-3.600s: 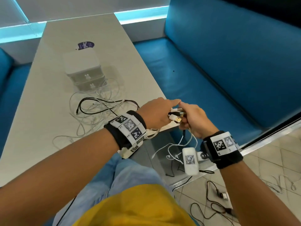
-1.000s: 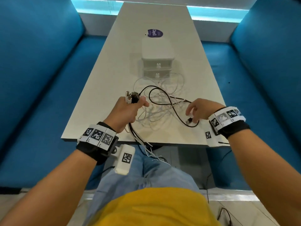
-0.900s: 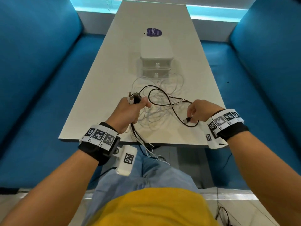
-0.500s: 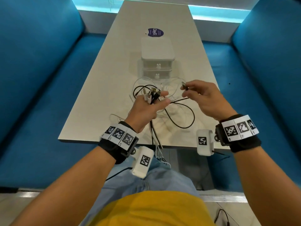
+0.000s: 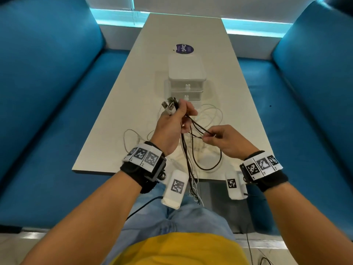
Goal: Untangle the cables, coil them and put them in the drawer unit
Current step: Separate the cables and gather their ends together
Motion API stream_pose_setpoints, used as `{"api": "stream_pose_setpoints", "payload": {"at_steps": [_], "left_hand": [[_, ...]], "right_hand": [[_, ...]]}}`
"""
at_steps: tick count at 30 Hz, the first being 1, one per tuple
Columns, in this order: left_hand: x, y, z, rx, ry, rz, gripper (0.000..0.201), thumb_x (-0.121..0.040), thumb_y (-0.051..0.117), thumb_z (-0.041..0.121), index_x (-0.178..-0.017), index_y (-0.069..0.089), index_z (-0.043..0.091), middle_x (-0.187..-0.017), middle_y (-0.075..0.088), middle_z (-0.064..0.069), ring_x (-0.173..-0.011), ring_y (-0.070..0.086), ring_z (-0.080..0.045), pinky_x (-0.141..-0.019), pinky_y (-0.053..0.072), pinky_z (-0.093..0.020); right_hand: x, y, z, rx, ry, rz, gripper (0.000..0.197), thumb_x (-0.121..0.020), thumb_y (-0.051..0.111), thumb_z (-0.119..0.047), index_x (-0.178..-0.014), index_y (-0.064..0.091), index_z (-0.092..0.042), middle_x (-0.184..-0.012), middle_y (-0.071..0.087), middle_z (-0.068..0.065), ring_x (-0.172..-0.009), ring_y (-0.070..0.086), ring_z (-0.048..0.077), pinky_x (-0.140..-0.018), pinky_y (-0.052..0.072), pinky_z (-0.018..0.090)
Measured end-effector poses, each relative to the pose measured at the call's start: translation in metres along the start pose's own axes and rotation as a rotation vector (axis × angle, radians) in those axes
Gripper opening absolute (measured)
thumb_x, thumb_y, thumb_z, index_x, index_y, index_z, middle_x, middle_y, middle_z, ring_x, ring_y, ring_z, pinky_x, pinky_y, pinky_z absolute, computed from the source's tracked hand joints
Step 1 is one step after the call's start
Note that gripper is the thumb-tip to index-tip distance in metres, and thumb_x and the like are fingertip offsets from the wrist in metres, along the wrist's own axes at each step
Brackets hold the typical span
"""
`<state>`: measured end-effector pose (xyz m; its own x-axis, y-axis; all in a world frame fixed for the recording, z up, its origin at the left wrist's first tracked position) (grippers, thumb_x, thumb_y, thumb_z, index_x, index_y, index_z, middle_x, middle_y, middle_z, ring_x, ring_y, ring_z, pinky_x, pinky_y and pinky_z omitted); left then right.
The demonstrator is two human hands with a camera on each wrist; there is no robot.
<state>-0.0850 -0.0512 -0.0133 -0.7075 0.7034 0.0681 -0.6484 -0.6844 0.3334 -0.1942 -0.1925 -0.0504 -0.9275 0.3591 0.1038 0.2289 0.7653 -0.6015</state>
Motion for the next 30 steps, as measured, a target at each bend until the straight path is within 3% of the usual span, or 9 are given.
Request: {"api": "stream_pose_setpoints", "payload": {"at_steps": [5, 8, 10, 13, 18, 21, 24, 26, 30], "left_hand": [[0.005, 0.003, 0.008, -0.223, -0.072, -0.080, 0.032, -0.101, 0.037, 0.043, -0.080, 0.055, 0.026, -0.075, 0.070, 0.003, -0.077, 0.059, -0.011, -0.076, 0.040, -0.035], [0.007, 0.008, 0.016, -0.113, -0.085, -0.138, 0.031, -0.101, 0.039, 0.040, -0.081, 0.055, 0.023, -0.056, 0.045, 0.004, -0.067, 0.059, -0.015, -0.084, 0.043, -0.044], [0.006, 0.012, 0.020, -0.006, -0.080, -0.163, 0.026, -0.101, 0.044, 0.033, -0.083, 0.057, 0.019, -0.054, 0.033, 0.006, -0.052, 0.045, -0.012, -0.079, 0.042, -0.042], [0.005, 0.014, 0.022, 0.006, -0.064, -0.111, 0.011, -0.097, 0.052, 0.014, -0.091, 0.061, 0.014, -0.048, 0.037, 0.013, -0.044, 0.034, -0.006, -0.066, 0.041, -0.032], [0.004, 0.005, 0.015, -0.017, -0.108, -0.104, 0.021, -0.096, 0.051, 0.006, -0.109, 0.068, 0.010, -0.056, 0.028, 0.006, -0.047, 0.022, -0.008, -0.047, 0.024, -0.021], [0.001, 0.000, 0.008, 0.010, -0.125, -0.093, 0.024, -0.094, 0.052, 0.001, -0.097, 0.072, 0.015, -0.066, 0.034, 0.003, -0.051, 0.023, -0.007, -0.043, 0.019, -0.018], [-0.003, -0.004, 0.001, 0.030, -0.144, -0.025, 0.029, -0.092, 0.052, -0.005, -0.087, 0.074, 0.013, -0.075, 0.042, -0.002, -0.053, 0.029, -0.007, -0.041, 0.019, -0.017], [-0.006, -0.003, -0.002, 0.041, -0.151, -0.011, 0.029, -0.094, 0.048, -0.004, -0.097, 0.073, 0.011, -0.079, 0.052, -0.002, -0.053, 0.033, -0.006, -0.040, 0.022, -0.015], [-0.014, 0.001, -0.004, 0.002, -0.126, -0.005, 0.029, -0.101, 0.043, 0.008, -0.123, 0.061, 0.014, -0.078, 0.053, -0.001, -0.052, 0.034, -0.007, -0.041, 0.026, -0.015]], "right_hand": [[-0.013, -0.001, 0.016, -0.010, 0.043, -0.045, 0.006, -0.090, 0.065, -0.015, -0.088, 0.070, -0.012, -0.078, 0.067, -0.001, -0.070, 0.058, 0.007, -0.068, 0.047, 0.020], [-0.025, -0.002, 0.023, 0.046, 0.064, -0.082, 0.008, -0.089, 0.066, -0.013, -0.089, 0.069, -0.006, -0.082, 0.068, 0.008, -0.074, 0.059, 0.012, -0.077, 0.049, 0.030], [-0.033, -0.004, 0.024, 0.091, 0.061, -0.045, 0.010, -0.088, 0.067, -0.012, -0.089, 0.070, -0.002, -0.080, 0.068, 0.010, -0.073, 0.059, 0.017, -0.079, 0.047, 0.034], [-0.046, -0.007, 0.020, 0.100, 0.053, 0.024, 0.003, -0.084, 0.069, -0.006, -0.085, 0.072, -0.006, -0.086, 0.072, 0.010, -0.084, 0.066, 0.026, -0.087, 0.051, 0.038], [-0.055, -0.013, 0.010, 0.008, 0.019, 0.165, 0.033, -0.079, 0.061, 0.006, -0.065, 0.064, -0.024, -0.073, 0.067, -0.004, -0.073, 0.063, 0.015, -0.086, 0.053, 0.044], [-0.054, -0.014, 0.005, -0.101, -0.009, 0.233, 0.031, -0.082, 0.058, 0.006, -0.067, 0.065, -0.020, -0.071, 0.065, -0.004, -0.070, 0.062, 0.015, -0.083, 0.057, 0.042], [-0.051, -0.016, -0.005, -0.168, -0.056, 0.272, 0.022, -0.084, 0.062, 0.004, -0.073, 0.067, -0.014, -0.074, 0.064, -0.001, -0.067, 0.062, 0.007, -0.074, 0.054, 0.028], [-0.051, -0.019, -0.012, -0.203, -0.098, 0.299, 0.012, -0.085, 0.067, 0.001, -0.079, 0.068, -0.010, -0.078, 0.065, 0.002, -0.068, 0.062, 0.004, -0.073, 0.054, 0.024], [-0.048, -0.029, -0.027, -0.310, -0.138, 0.328, 0.004, -0.086, 0.068, -0.002, -0.088, 0.069, -0.005, -0.086, 0.067, 0.012, -0.080, 0.065, 0.023, -0.083, 0.058, 0.038]]}}
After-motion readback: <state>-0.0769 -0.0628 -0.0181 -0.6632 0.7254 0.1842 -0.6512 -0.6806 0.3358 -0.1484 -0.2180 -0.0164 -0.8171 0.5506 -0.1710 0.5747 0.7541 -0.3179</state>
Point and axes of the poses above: each hand's wrist, its own x-axis away from the middle knuckle, its own y-axis out of the palm, z = x × y, the point moved 2 cm from there along -x, towards the middle knuckle
